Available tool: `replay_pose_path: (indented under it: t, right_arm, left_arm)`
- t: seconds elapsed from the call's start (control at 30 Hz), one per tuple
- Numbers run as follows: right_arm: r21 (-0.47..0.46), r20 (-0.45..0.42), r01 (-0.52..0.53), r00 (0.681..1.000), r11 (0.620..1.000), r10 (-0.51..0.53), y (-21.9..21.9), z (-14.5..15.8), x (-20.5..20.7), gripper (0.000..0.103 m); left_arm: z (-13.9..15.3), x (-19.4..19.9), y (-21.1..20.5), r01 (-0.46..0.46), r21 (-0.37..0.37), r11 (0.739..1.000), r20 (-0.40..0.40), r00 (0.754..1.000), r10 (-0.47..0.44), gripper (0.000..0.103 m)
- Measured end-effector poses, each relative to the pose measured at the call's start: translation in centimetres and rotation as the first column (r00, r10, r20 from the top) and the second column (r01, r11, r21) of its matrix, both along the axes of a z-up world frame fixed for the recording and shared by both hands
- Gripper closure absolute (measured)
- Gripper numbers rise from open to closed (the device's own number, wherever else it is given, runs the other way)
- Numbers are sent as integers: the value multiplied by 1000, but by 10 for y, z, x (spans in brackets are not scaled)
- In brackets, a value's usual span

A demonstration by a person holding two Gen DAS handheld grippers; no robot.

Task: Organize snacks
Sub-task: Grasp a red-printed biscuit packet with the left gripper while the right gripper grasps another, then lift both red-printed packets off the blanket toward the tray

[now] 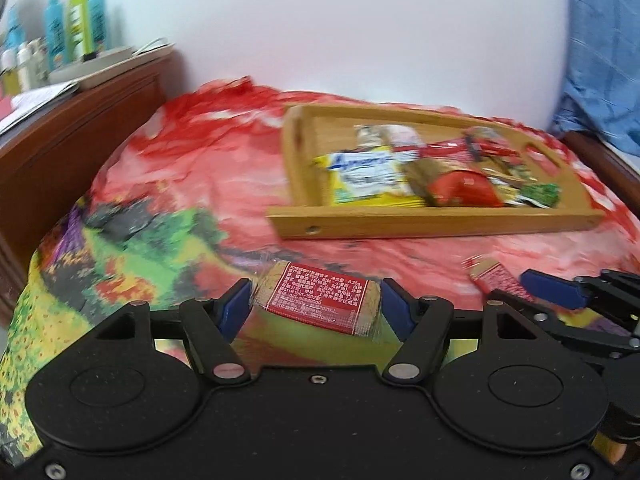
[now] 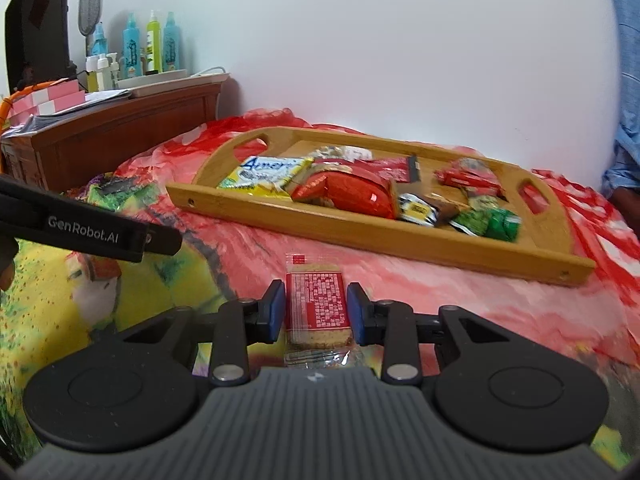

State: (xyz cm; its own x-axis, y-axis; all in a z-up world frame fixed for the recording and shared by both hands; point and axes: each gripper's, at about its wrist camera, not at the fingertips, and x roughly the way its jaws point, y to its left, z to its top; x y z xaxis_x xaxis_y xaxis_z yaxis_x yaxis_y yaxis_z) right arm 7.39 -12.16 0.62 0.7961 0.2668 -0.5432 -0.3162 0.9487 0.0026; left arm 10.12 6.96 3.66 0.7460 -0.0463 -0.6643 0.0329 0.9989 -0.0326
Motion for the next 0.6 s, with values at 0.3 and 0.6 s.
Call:
replay_pose_path:
  t: [0.3,0.6]
  right_arm:
    - [-44,51,118,992,992,-116,-9,4,-9,64]
    - [-14,24,132,991,991,-132,-14,2,-5,48]
  left_arm:
    - [8,-3,-35,95,38,995,20,995,-96,36]
    - [2,4,-49,126,52,991,-6,992,-126,36]
